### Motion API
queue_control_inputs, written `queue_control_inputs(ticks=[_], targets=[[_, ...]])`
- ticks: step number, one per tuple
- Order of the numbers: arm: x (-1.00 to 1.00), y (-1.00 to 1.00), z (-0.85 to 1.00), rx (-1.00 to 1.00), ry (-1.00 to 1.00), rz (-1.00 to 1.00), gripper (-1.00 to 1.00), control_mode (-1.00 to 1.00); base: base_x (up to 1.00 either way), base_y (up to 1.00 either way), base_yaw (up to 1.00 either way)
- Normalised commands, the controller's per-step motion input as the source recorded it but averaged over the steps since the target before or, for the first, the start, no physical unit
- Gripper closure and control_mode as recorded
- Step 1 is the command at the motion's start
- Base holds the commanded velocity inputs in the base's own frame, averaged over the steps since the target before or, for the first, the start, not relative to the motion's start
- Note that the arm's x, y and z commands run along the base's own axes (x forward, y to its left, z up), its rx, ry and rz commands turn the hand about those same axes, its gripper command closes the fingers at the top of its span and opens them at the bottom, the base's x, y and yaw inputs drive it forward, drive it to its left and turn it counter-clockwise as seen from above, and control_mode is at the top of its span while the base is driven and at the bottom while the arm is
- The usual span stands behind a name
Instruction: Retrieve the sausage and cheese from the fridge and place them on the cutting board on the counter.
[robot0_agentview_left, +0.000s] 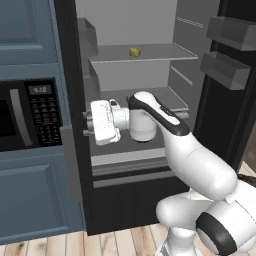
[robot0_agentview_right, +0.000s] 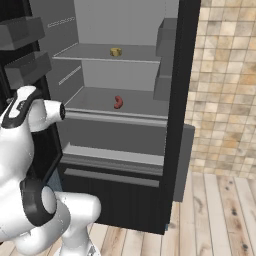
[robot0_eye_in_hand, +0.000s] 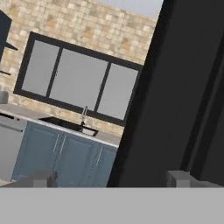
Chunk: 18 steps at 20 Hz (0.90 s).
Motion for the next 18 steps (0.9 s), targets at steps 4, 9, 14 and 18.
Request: queue_control_inputs(ticks=[4, 9, 14, 18], targets=[[0.03, 0.59, 0.0, 0.13, 0.0, 0.0, -1.0, -1.0, 0.0, 0.0, 0.0], [-0.05, -0.49, 0.22, 0.03, 0.26, -0.04, -1.0, -1.0, 0.0, 0.0, 0.0], [-0.47, -1.0, 0.31, 0.0, 0.37, -0.07, -1.0, -1.0, 0.0, 0.0, 0.0], [-0.41, -0.51, 0.53, -0.05, 0.31, -0.17, -1.0, -1.0, 0.0, 0.0, 0.0]])
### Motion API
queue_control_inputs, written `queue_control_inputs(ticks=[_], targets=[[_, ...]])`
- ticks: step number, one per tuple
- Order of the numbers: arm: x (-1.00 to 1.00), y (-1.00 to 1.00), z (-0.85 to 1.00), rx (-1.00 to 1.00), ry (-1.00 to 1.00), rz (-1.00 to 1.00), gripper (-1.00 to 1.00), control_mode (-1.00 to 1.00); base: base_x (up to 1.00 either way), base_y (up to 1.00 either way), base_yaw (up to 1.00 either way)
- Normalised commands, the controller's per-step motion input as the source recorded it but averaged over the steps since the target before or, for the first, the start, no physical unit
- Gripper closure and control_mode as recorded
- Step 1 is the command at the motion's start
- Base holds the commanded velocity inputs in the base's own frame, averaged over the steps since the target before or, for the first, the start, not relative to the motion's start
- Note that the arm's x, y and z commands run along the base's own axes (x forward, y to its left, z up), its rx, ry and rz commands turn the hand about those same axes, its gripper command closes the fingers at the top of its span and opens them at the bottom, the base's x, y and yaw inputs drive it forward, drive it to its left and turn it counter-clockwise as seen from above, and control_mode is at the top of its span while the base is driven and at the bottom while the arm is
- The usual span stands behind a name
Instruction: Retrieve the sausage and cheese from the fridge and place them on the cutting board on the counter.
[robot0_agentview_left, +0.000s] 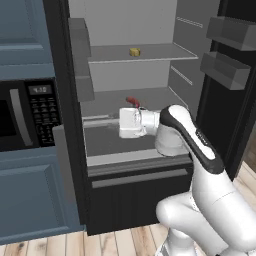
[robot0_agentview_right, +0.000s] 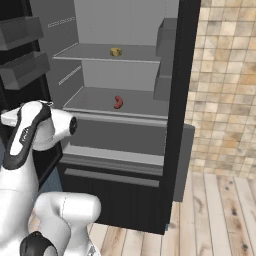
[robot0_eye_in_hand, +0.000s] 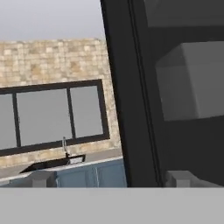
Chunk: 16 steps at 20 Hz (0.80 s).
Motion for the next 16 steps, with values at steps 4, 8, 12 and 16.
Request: queue_control_inputs(ticks=[4, 8, 12, 16], targets=[[0.0, -0.39, 0.44, -0.37, 0.36, -0.51, -1.0, -1.0, 0.0, 0.0, 0.0], [0.14, -0.51, 0.12, -0.53, 0.26, -0.55, -1.0, -1.0, 0.0, 0.0, 0.0], [0.34, -0.31, -0.52, -0.31, -0.02, -0.21, -1.0, -1.0, 0.0, 0.0, 0.0], [0.08, -0.73, -0.14, -0.29, 0.06, -0.37, -1.0, -1.0, 0.0, 0.0, 0.0]])
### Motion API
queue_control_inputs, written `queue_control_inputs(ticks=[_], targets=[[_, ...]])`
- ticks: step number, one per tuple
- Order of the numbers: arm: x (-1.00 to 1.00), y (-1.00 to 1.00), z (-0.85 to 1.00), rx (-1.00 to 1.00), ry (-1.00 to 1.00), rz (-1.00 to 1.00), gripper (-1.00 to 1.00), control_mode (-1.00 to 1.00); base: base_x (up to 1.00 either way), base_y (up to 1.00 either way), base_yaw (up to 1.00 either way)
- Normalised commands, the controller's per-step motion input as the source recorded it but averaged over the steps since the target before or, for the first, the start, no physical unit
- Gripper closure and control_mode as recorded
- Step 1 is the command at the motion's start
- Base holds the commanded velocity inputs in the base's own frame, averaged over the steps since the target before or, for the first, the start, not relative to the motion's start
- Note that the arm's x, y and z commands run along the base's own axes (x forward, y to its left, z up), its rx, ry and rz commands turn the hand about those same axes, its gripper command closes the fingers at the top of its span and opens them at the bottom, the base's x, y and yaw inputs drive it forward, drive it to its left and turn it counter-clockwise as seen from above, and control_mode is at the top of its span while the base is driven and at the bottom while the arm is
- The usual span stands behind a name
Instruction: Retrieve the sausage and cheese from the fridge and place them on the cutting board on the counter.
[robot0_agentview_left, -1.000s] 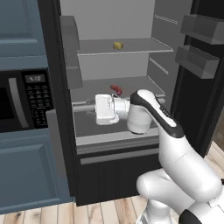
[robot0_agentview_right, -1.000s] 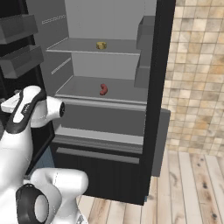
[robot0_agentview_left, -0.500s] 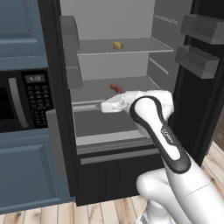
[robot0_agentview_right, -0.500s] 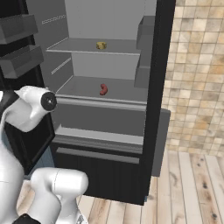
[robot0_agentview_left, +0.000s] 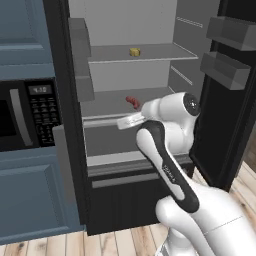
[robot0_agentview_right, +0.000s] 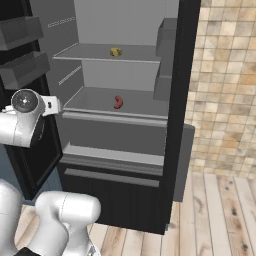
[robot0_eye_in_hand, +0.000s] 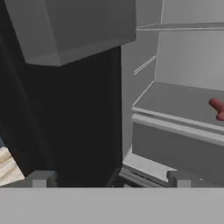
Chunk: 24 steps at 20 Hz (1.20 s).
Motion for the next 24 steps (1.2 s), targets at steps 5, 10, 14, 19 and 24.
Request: queue_control_inputs(ticks=[5, 10, 14, 19, 24], targets=[[0.17, -0.95, 0.01, -0.3, 0.29, -0.56, -1.0, -1.0, 0.0, 0.0, 0.0], [0.1, -0.53, 0.17, -0.16, 0.23, -0.53, -1.0, -1.0, 0.0, 0.0, 0.0], [-0.02, -0.41, 0.37, -0.06, 0.01, -0.23, -1.0, -1.0, 0.0, 0.0, 0.0], [-0.14, -0.52, 0.47, 0.0, 0.08, 0.01, -1.0, -1.0, 0.0, 0.0, 0.0], [-0.2, -0.44, 0.14, 0.01, 0.04, 0.11, -1.0, -1.0, 0.0, 0.0, 0.0]])
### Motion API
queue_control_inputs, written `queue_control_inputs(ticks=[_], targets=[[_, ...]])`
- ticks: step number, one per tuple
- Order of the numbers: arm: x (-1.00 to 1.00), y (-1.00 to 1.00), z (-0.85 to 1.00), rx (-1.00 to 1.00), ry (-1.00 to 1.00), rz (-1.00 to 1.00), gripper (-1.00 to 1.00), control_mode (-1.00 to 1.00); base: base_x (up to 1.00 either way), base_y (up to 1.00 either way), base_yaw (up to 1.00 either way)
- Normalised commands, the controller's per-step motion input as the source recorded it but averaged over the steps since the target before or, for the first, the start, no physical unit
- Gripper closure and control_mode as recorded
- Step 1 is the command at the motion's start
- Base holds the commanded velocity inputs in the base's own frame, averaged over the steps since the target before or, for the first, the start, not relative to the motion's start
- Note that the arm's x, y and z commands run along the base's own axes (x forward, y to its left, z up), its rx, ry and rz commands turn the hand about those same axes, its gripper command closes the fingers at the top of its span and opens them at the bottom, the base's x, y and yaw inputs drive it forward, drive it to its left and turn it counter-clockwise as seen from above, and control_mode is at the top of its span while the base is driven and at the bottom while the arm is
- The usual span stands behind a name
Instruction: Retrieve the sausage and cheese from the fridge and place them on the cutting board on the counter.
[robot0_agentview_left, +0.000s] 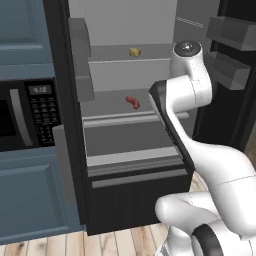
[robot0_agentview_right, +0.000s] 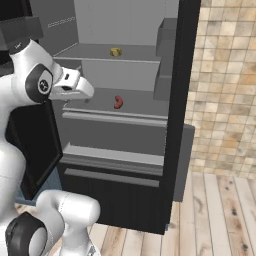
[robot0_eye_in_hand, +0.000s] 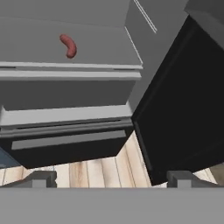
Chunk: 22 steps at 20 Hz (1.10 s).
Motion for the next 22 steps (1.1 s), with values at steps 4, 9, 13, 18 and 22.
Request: queue_control_inputs(ticks=[4, 9, 13, 18, 22], targets=[[-0.23, -0.22, 0.0, 0.0, -0.01, 0.14, -1.0, -1.0, 0.0, 0.0, 0.0], [-0.32, -0.19, 0.0, 0.03, -0.1, 0.09, -1.0, -1.0, 0.0, 0.0, 0.0], [-0.35, -0.21, 0.0, 0.05, -0.08, 0.09, -1.0, -1.0, 0.0, 0.0, 0.0], [-0.32, -0.01, -0.01, 0.02, -0.12, 0.11, -1.0, -1.0, 0.0, 0.0, 0.0], [-0.04, 0.01, 0.05, 0.0, -0.04, 0.0, -1.0, -1.0, 0.0, 0.0, 0.0]])
